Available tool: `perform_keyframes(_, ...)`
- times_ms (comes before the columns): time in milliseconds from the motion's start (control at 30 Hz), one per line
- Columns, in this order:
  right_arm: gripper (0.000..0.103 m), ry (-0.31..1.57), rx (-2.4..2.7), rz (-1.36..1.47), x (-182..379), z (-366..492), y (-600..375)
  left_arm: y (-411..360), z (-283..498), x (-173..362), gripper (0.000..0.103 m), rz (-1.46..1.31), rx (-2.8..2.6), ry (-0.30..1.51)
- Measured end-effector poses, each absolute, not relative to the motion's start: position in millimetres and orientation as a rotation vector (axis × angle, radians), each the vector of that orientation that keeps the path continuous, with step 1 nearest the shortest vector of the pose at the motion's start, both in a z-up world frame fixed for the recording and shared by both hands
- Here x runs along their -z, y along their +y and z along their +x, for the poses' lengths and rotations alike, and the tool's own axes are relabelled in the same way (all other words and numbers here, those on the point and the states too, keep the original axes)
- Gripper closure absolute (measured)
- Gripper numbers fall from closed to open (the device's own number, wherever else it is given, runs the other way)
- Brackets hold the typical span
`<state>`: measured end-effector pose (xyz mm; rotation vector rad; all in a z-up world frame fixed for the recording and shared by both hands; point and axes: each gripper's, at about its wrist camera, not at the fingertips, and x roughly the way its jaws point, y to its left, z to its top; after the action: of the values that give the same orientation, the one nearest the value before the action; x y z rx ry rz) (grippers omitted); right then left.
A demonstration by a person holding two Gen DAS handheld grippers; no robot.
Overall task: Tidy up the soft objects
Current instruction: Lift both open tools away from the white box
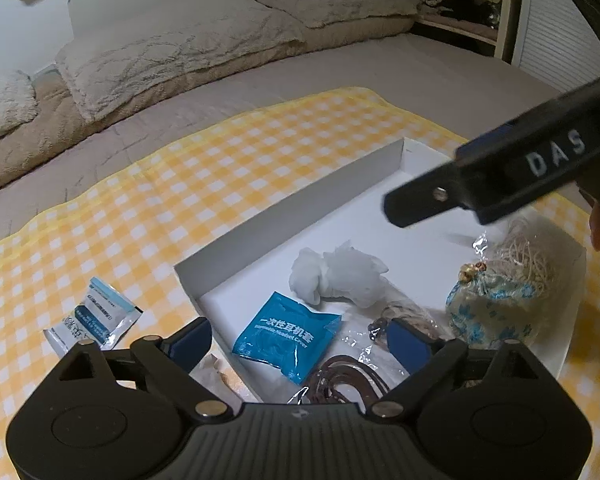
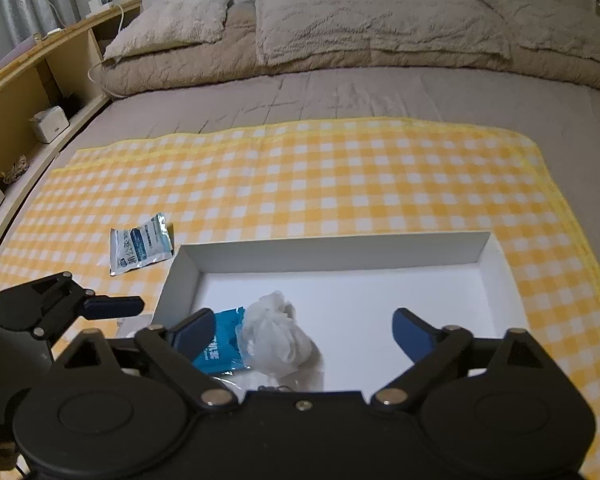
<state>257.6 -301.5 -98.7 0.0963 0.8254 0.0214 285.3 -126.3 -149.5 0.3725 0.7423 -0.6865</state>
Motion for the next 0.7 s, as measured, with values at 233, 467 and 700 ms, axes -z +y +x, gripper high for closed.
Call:
perform_keyframes(233, 0.000, 0.792, -0.007, 0.055, 88.1, 233.9, -308.7, -121.1, 275.2, 134.3, 0.008, 0.342, 0.666, 0.720)
perform_keyframes(467, 0.000, 0.752, 0.010, 0.052, 76.9, 209.4, -320.1, -115.5, 260.5, 118.3, 0.004, 0.298, 0.652, 0.691)
perform_keyframes(700, 0.000, 0.698, 0.021, 0.058, 67.5, 180.0, -328.7, -105.3, 243.9, 102.3, 0.000, 0.214, 0.630, 0.661)
